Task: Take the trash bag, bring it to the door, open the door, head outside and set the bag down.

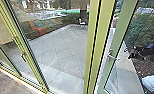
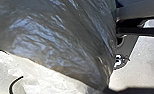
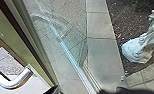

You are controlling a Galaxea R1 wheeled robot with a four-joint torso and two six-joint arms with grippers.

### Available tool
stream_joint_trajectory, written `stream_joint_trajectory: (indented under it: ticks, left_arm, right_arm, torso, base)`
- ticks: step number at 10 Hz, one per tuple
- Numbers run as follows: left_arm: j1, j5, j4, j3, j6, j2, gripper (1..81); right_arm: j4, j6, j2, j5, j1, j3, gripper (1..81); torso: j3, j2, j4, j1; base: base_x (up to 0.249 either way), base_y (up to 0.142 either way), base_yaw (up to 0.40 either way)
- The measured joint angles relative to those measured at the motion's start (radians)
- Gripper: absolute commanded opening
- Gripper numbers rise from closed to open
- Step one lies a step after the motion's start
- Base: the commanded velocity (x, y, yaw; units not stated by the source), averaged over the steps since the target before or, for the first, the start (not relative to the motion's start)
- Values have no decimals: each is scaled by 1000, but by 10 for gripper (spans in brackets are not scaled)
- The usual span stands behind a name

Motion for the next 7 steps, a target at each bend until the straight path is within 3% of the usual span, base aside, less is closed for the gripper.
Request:
stream_joint_trajectory:
  ticks: [4, 7]
  left_arm:
    - [0, 0, 0, 0, 0, 4, 10]
    - [0, 1, -1, 0, 0, 8, 10]
  right_arm:
    - [-156, -166, 18, 14, -17, -67, 811]
    - [-334, -208, 15, 48, -17, -103, 811]
  torso:
    - [0, 0, 1, 0]
    - [0, 0, 1, 0]
  base:
    - [0, 0, 0]
    - [0, 0, 0]
